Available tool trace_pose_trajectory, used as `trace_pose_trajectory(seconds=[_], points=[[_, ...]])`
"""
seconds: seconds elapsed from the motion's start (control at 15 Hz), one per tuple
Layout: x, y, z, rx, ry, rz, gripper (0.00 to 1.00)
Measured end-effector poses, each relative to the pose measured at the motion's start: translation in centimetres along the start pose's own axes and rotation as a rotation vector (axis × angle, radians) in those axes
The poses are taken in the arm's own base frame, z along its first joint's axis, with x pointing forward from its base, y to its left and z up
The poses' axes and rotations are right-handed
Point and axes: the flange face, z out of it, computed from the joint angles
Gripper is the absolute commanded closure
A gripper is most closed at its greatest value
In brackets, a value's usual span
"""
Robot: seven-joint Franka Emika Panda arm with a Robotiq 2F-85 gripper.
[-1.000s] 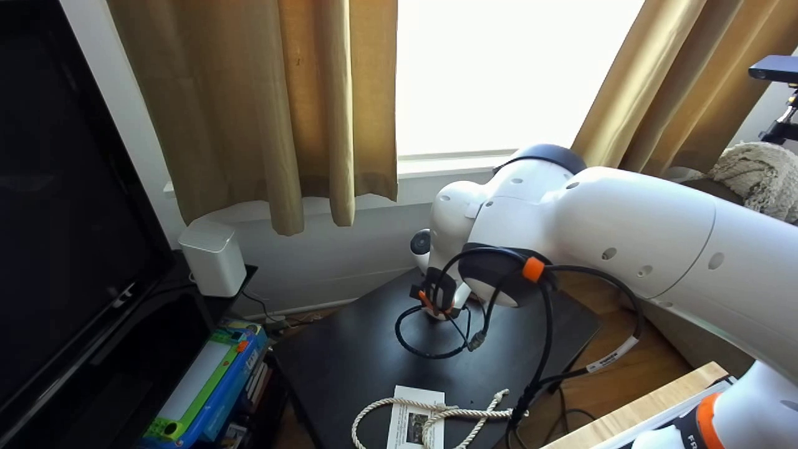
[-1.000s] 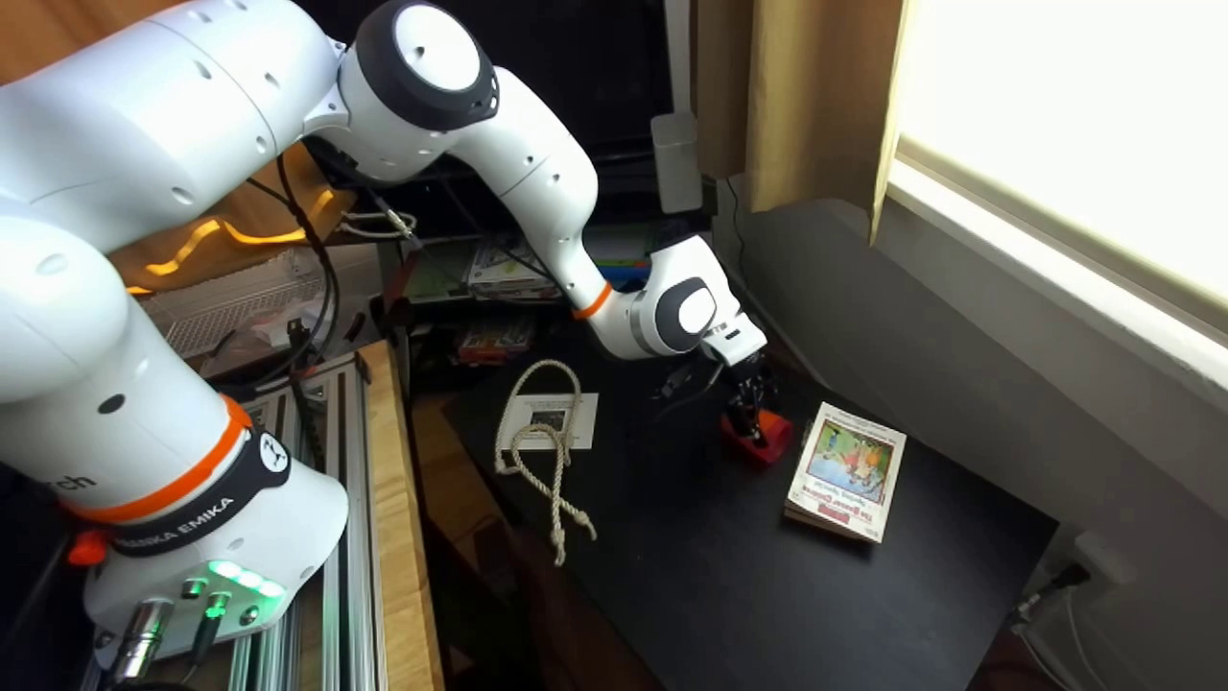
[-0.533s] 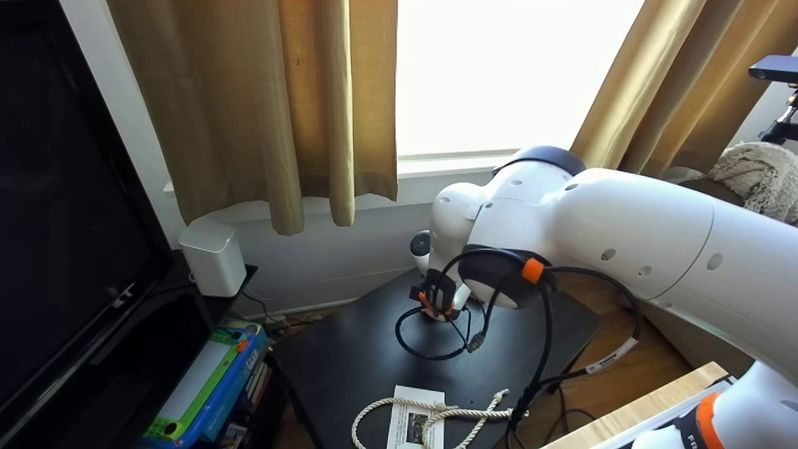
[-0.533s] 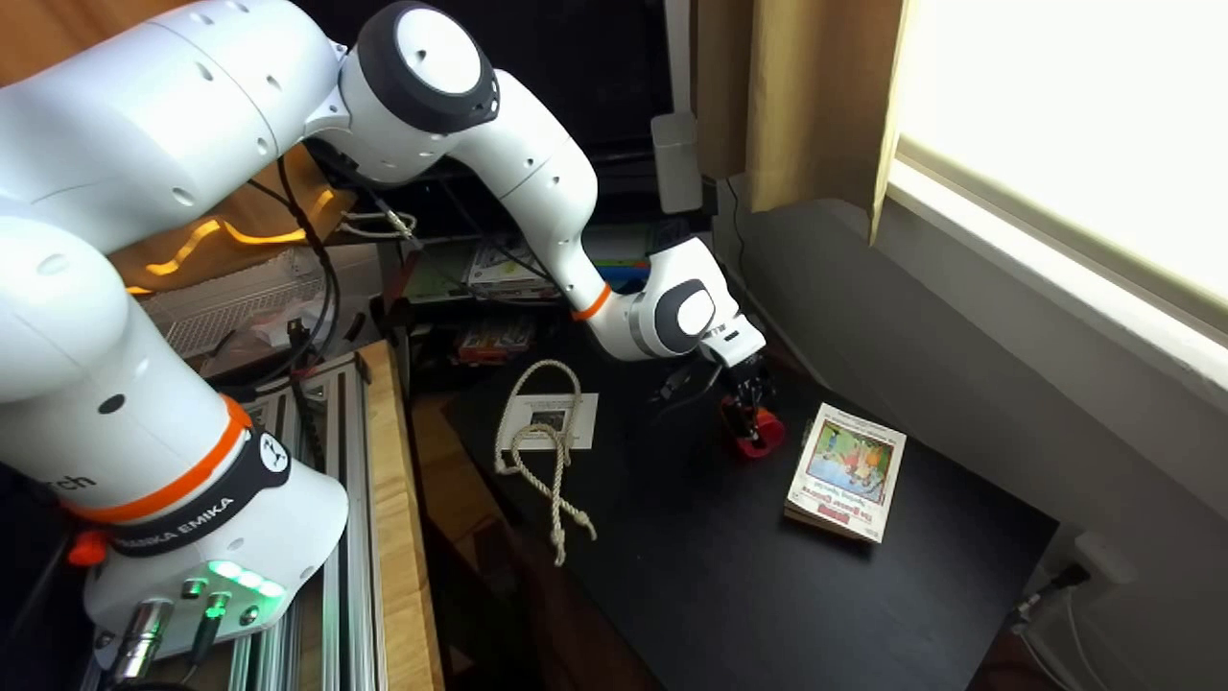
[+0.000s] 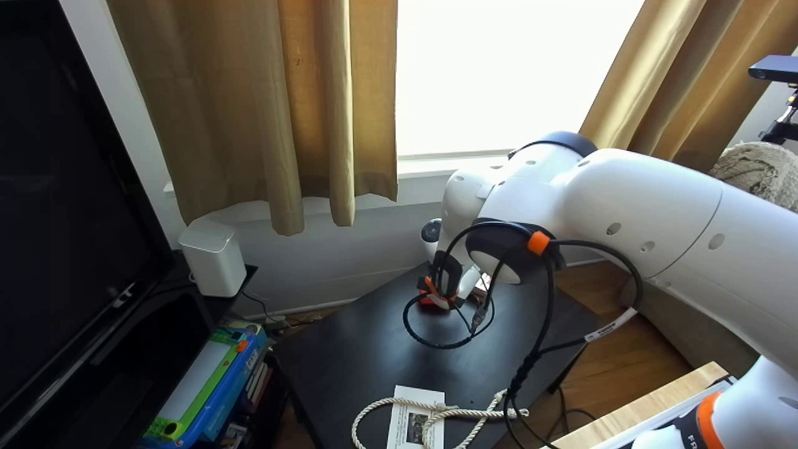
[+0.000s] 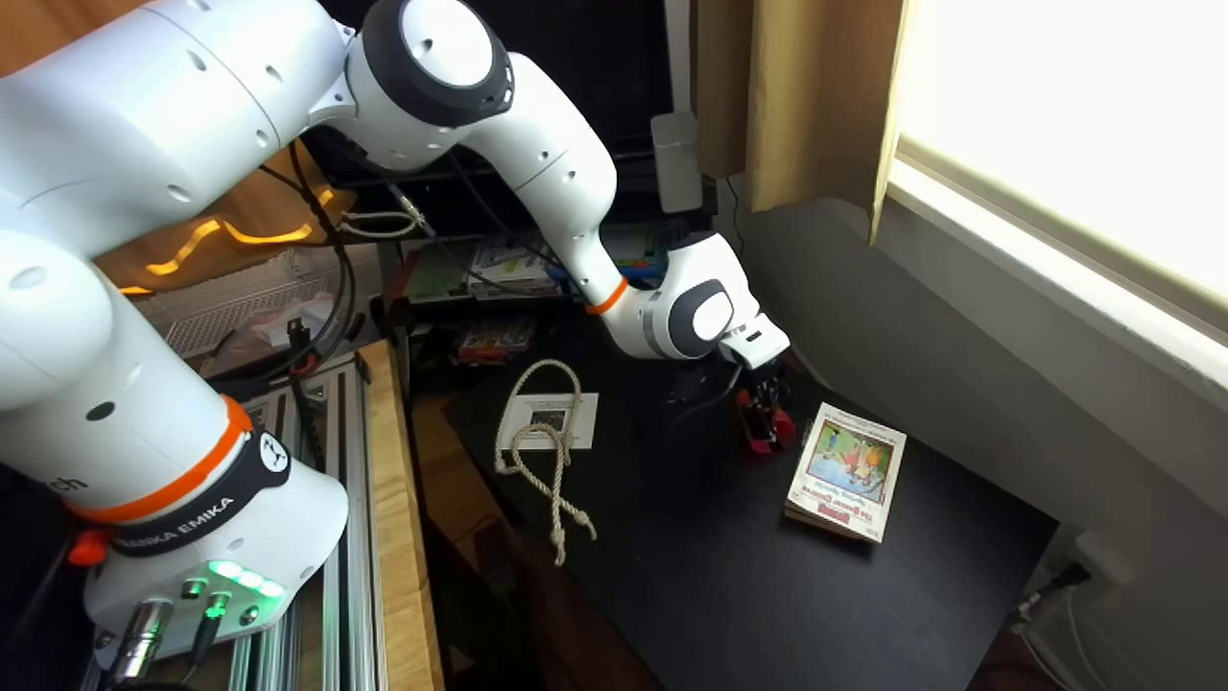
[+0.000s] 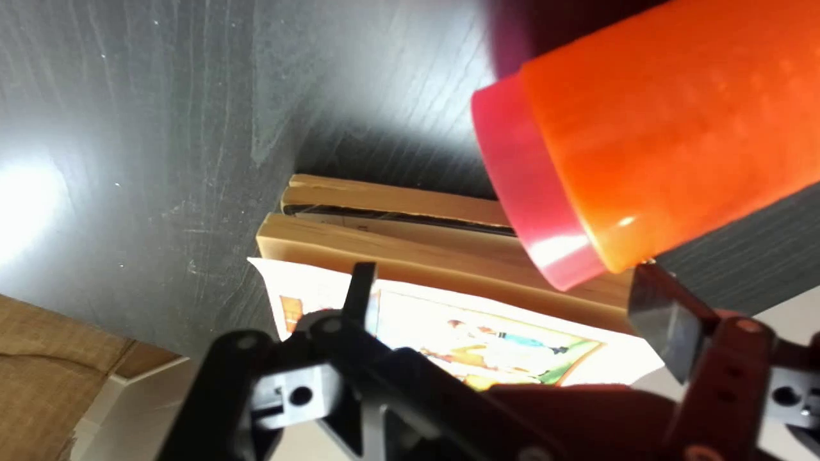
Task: Turn over the orange cup
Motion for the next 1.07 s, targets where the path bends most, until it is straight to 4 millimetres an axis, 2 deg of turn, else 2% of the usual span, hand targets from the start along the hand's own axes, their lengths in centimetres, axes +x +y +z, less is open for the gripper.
trace_pose_trajectory(seconds=[0.67, 1.07], points=[[4.5, 2.4, -0.7, 0.122, -0.145, -0.040, 0.00], [5.3, 2.8, -1.4, 0.317, -0.270, -0.085, 0.00]])
